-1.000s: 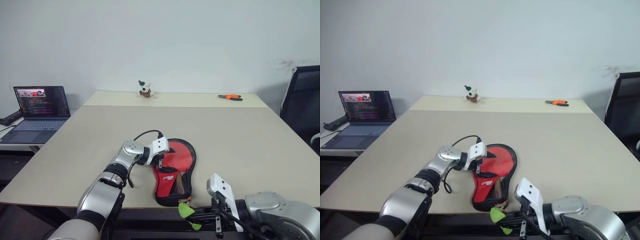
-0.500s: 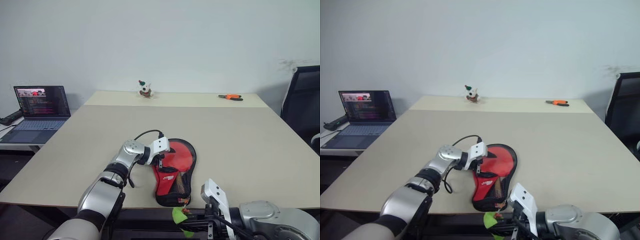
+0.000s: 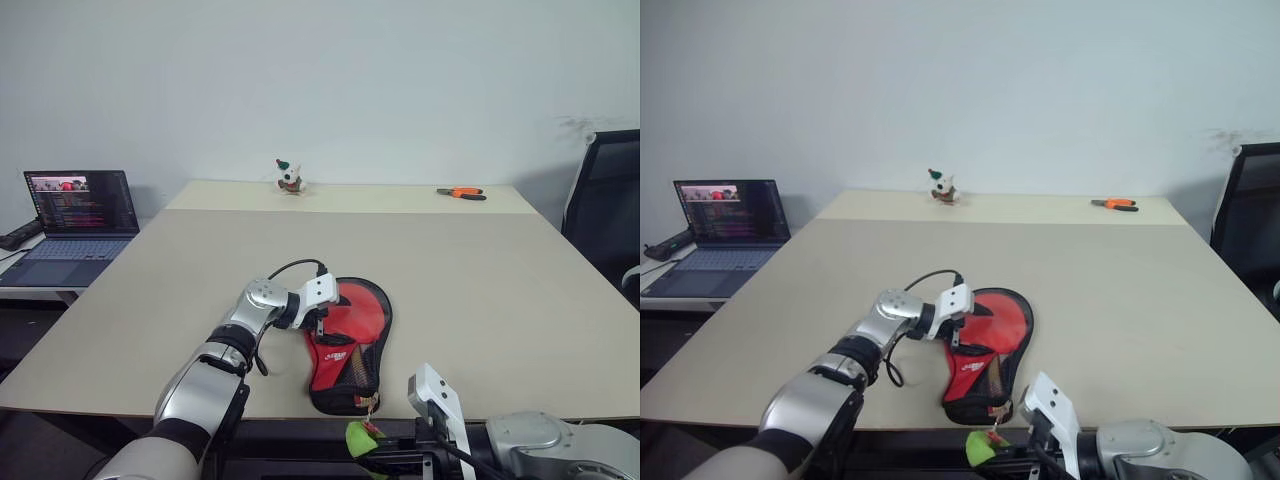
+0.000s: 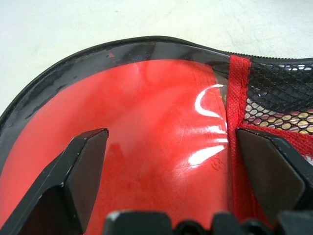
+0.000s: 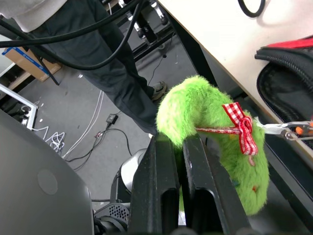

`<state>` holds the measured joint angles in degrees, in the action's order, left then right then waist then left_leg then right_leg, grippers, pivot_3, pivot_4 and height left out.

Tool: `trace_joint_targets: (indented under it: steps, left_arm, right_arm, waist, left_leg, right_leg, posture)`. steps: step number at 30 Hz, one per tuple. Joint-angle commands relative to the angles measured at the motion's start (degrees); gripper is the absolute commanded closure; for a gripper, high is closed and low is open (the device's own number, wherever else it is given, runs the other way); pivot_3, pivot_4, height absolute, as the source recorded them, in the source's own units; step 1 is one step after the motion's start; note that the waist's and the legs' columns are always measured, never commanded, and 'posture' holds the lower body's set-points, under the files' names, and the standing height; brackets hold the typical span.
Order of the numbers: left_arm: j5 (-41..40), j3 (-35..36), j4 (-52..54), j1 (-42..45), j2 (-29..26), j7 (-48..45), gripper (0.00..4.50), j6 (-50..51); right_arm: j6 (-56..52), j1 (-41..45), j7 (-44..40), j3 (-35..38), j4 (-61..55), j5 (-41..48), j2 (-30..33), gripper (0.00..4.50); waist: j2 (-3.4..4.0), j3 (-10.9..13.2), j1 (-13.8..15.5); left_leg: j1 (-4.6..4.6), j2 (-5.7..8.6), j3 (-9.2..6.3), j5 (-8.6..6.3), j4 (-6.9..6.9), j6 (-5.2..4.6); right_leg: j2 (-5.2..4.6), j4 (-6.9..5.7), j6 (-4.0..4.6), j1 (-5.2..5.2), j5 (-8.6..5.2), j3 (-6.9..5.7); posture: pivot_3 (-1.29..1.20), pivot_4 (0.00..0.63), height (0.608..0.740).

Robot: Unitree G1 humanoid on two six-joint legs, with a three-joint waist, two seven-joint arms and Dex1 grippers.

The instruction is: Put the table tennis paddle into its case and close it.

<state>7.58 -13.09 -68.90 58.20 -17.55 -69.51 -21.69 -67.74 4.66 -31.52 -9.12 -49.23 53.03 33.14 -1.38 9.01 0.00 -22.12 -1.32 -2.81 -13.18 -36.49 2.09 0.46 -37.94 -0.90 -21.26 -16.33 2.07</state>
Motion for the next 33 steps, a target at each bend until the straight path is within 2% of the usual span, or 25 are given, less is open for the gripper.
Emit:
trace_joint_targets:
  steps: [1, 6, 9, 15, 23, 27, 31, 33]
  left_arm:
    - [3.58, -2.27, -1.64, -3.52, -0.28, 2.53, 0.0, 1.21]
    - [1.69, -0.87, 1.39, -6.82, -1.83, 1.83, 0.0, 1.44]
    - [-0.19, 0.67, 5.21, -9.42, -2.92, 1.05, 0.0, 2.37]
    - [-5.36, 3.94, 19.09, -17.45, -7.49, -0.34, 0.0, 6.67]
    - [-8.6, 5.12, 33.15, -24.87, -11.25, 1.53, 0.0, 13.61]
    - [-10.19, 5.76, 37.28, -26.43, -12.19, 2.02, 0.0, 16.53]
    - [-15.31, 8.13, 48.07, -31.1, -15.59, 0.02, 0.0, 24.51]
    - [-17.92, 10.63, 53.27, -33.39, -17.44, 1.48, 0.0, 29.19]
  right_arm:
    - [2.47, 2.41, -4.2, -4.21, -1.32, 2.65, -0.67, 3.38]
    - [5.72, 7.73, -7.68, -6.28, 2.9, -1.4, 1.24, 1.6]
    - [9.74, 11.91, -12.62, -6.58, 6.77, -4.87, 4.25, 1.6]
    - [14.95, 16.46, -16.72, -7.84, 11.15, -9.52, 5.49, 1.6]
    - [23.18, 17.4, -25.82, -15.85, 11.6, -20.12, 11.81, 1.6]
    - [25.34, 18.38, -26.25, -14.1, 14.38, -21.53, 10.72, 1.6]
    - [26.26, 21.67, -24.09, -8.89, 20.56, -21.14, 7.02, 1.6]
    - [29.47, 24.76, -21.52, -7.55, 26.94, -23.59, 2.75, 1.6]
  waist:
    - [0.0, 0.0, -0.01]
    - [0.0, -0.01, -0.33]
    - [0.0, 0.0, -0.92]
    - [0.01, 0.06, -2.07]
    - [0.1, 0.23, -2.64]
    - [0.06, 0.27, -2.67]
    - [-0.05, 0.54, -3.2]
    - [-0.16, 0.62, -3.34]
  left_leg:
    - [0.01, 0.0, -0.02, 0.0, 0.05, 0.0]
    - [0.05, -0.02, -0.05, 0.0, 0.11, 0.0]
    - [0.16, -0.06, -0.06, 0.0, 0.19, 0.0]
    - [0.1, -0.19, 0.0, 0.0, 0.65, 0.0]
    - [0.02, -0.33, 0.09, 0.0, 0.75, 0.0]
    - [0.02, -0.33, 0.14, 0.0, 0.74, 0.01]
    - [-0.02, -0.37, 0.2, -0.02, 0.76, 0.04]
    - [-0.37, -0.42, 0.1, -0.01, 0.74, 0.05]
  right_leg:
    - [0.0, 0.02, 0.04, -0.01, -0.03, -0.01]
    - [-0.05, 0.06, 0.05, -0.01, -0.03, 0.05]
    - [-0.1, 0.07, 0.09, -0.01, -0.05, 0.13]
    - [-0.01, 0.12, 0.01, -0.22, -0.01, 0.13]
    - [0.38, -0.04, 0.19, -0.52, -0.11, 0.11]
    - [0.38, -0.04, 0.19, -0.52, -0.11, 0.15]
    - [0.36, -0.13, 0.19, -0.7, -0.1, 0.28]
    - [0.35, -0.17, 0.2, -0.98, -0.09, 0.29]
  posture:
    - [0.0, 0.15, 0.74]
    - [0.0, 0.15, 0.74]
    - [0.0, 0.15, 0.74]
    - [0.0, 0.15, 0.74]
    - [0.0, 0.15, 0.74]
    - [0.0, 0.15, 0.74]
    - [0.0, 0.15, 0.74]
    - [0.0, 0.15, 0.74]
